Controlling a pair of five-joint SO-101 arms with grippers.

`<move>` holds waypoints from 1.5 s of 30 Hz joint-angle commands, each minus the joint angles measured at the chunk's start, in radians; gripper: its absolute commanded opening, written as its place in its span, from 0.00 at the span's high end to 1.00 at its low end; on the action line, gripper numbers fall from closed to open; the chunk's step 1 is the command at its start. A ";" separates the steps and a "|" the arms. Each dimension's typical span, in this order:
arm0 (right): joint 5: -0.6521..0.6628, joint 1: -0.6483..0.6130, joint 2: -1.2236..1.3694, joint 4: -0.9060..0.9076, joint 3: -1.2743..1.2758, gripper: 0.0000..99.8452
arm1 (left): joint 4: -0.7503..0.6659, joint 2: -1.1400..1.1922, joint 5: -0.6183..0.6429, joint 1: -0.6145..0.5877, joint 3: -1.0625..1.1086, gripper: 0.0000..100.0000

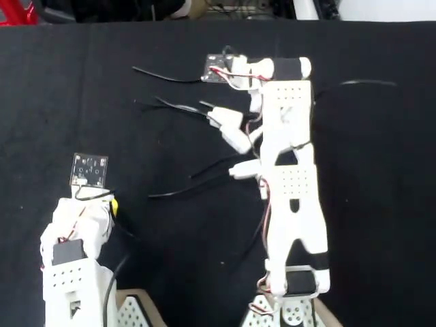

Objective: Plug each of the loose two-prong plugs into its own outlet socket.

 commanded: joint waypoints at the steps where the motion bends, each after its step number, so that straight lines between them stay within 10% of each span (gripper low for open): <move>1: -0.029 -0.021 -0.076 0.040 -0.012 0.96 | -0.018 0.002 0.000 -0.008 -0.004 0.81; 13: -0.084 -0.035 -0.084 0.048 -0.012 0.70 | -0.020 0.002 0.000 -0.005 -0.007 0.80; 18: -0.186 -0.049 -0.200 0.049 0.058 0.75 | -0.020 0.002 0.000 -0.002 -0.007 0.80; 24: -0.339 -0.051 -0.624 0.043 0.700 0.98 | -0.020 0.002 -0.002 -0.001 -0.005 0.80; 29: -0.285 -0.052 -1.070 0.000 1.277 0.96 | -0.012 0.002 -0.003 -0.001 -0.004 0.80; 35: -0.011 -0.046 -1.405 -0.471 1.837 0.96 | -0.011 0.002 -0.003 -0.001 -0.004 0.80; 45: -0.181 -0.078 -1.118 -1.410 2.141 0.80 | -0.011 0.002 -0.003 -0.001 -0.004 0.80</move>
